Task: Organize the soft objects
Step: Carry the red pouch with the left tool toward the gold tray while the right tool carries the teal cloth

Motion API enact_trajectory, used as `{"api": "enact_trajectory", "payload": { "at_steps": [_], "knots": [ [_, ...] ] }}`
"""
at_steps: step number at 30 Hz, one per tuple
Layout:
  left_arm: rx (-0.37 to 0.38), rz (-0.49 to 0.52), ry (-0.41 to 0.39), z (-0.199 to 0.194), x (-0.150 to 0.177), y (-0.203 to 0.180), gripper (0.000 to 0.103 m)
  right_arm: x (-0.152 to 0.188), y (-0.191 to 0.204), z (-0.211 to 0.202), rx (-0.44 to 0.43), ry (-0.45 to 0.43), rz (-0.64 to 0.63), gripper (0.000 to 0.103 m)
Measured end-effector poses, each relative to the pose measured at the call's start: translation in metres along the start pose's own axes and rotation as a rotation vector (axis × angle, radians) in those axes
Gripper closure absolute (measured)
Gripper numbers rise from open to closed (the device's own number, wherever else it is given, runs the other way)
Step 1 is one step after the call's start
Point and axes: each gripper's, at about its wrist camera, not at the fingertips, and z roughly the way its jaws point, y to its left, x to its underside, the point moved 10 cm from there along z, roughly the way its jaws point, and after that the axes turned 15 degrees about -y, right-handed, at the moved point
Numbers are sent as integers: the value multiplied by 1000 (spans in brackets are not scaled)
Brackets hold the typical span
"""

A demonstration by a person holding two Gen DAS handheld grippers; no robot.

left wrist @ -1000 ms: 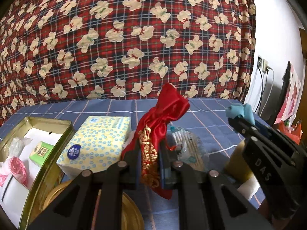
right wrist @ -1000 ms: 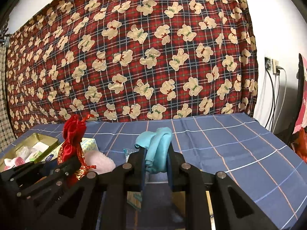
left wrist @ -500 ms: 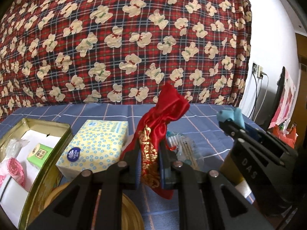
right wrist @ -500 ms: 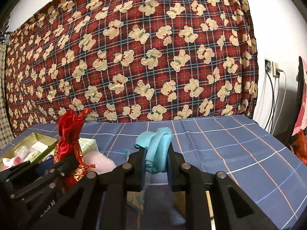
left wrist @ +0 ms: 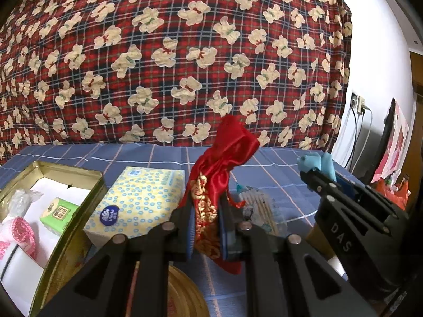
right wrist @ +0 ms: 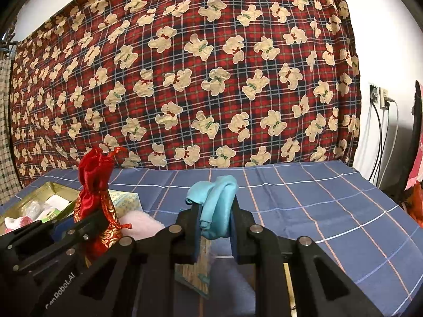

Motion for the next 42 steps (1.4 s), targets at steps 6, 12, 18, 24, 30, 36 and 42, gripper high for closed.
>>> {"api": "enact_trajectory", "payload": {
  "at_steps": [6,12,18,24,30,36,42],
  "knots": [
    [-1,3,-26,-4,-4,2,90,1,7,2,-9,5,-9,84],
    [-23,-1,-46,-8,-8,10,90,1,14,1,-21,1,-29,84],
    [-52,-15,-62,-12,-11,19,90,-2,18,-2,-46,-24,-24,84],
    [-87,-44,-73,-16,-13,32,90,-4,29,-4,-77,-37,-36,84],
    [-114,-60,-83,-19,-14,40,90,-4,33,-5,-95,-42,-34,84],
    [-140,-69,-78,-20,-13,49,90,-4,38,-5,-111,-41,-35,84],
    [-172,-64,-80,-23,-13,57,90,-2,50,-4,-140,-34,-38,84]
  ]
}}
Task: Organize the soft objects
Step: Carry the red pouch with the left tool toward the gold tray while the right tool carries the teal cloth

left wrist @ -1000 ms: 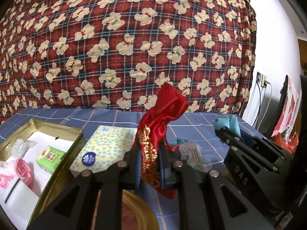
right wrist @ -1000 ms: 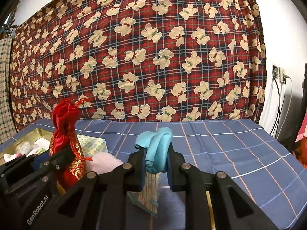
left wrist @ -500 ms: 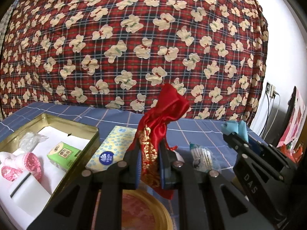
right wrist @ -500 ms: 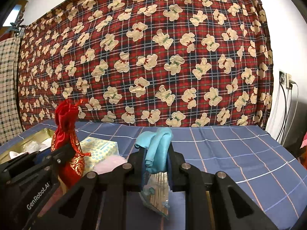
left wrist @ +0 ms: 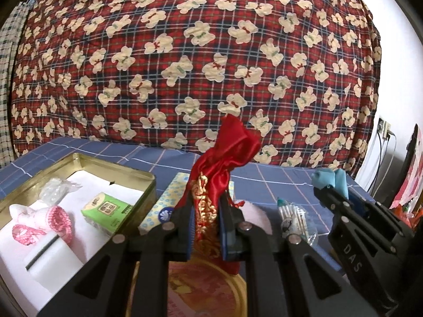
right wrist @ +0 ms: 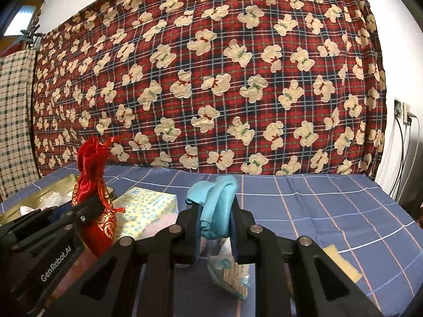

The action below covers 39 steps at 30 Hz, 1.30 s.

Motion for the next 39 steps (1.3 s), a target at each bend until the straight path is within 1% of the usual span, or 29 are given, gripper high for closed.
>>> {"api": "enact_trajectory", "payload": {
  "at_steps": [6,15,19,22,30,39],
  "knots": [
    [-16,-8,-4,-2,-1,7,90,1,13,0,-24,0,-5,84],
    [-44,-36,-5,-6,-2,22,90,2,22,3,-34,7,0,84],
    [-36,-32,0,-6,-2,22,90,2,24,4,-37,8,-2,84],
    [-27,-25,0,-8,-2,22,90,0,24,0,-37,-12,3,84],
    [-23,-30,-5,-13,-3,27,90,0,26,-1,-40,-12,-1,84],
    [-1,-40,-2,-15,-3,27,90,5,37,4,-73,22,2,84]
  ]
}}
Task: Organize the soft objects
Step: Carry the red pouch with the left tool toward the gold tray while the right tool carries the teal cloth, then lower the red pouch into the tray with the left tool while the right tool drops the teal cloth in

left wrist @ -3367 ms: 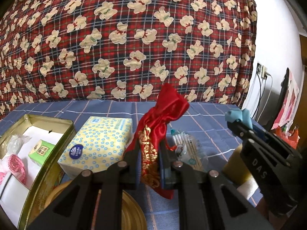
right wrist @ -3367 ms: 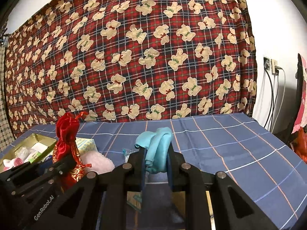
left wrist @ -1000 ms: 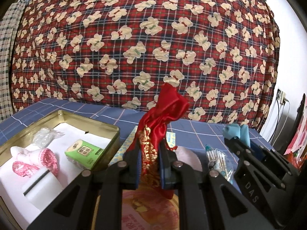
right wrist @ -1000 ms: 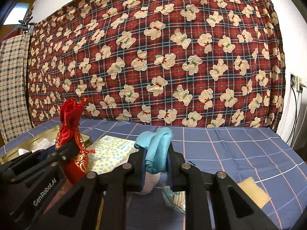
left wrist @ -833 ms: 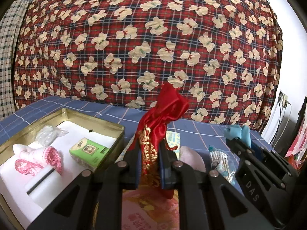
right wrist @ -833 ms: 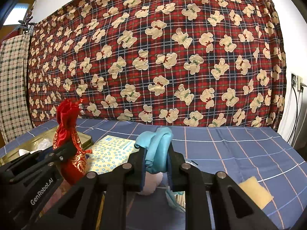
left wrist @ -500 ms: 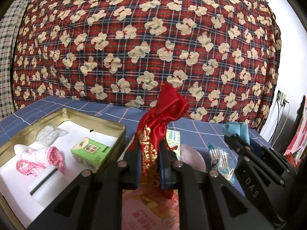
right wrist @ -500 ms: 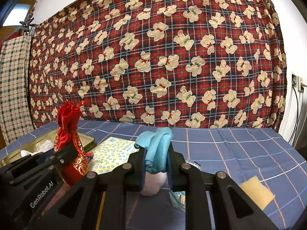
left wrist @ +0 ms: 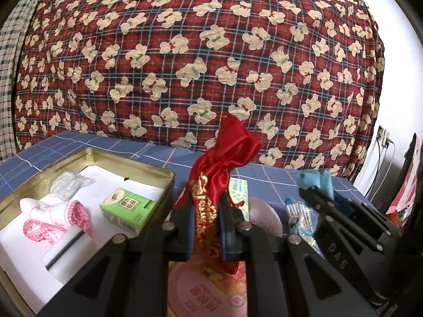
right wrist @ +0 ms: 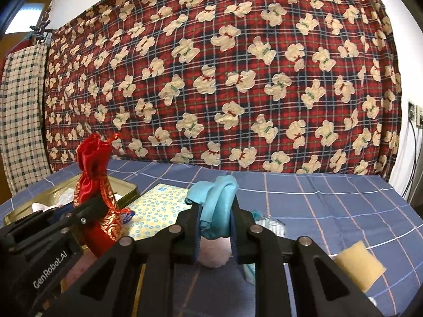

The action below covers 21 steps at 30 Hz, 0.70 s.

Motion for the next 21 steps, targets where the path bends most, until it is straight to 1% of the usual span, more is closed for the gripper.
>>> {"api": "enact_trajectory", "payload": {
  "at_steps": [7,13,15,21],
  "knots": [
    [34,23,8,-2,0,-5,90,5,9,5,-32,35,16,84],
    [65,30,36,-5,0,-3,90,8,13,8,-41,62,23,84],
    [64,30,38,-6,-1,-2,90,5,15,8,-45,62,25,84],
    [94,36,54,-16,-10,0,90,-15,33,9,-85,56,45,84]
  ]
}}
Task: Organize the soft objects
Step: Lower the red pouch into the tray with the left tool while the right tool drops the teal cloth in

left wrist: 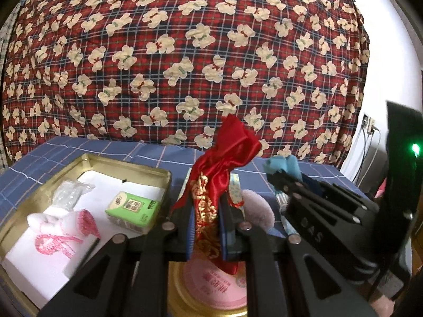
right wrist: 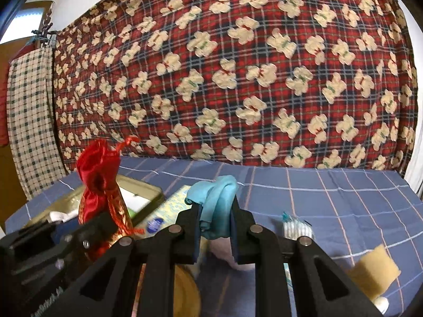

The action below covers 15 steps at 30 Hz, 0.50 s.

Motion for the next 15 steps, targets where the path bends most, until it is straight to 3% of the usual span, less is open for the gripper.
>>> {"api": "enact_trajectory", "payload": {
  "at_steps": [6,15],
  "knots": [
    [-5,1,-24,-17,-24,22,90,-24,29,8,-61,-7,-5,84],
    [-68,-10,-2,-28,-52,94,90,-31,86,39,-176,92,3,84]
  ]
}}
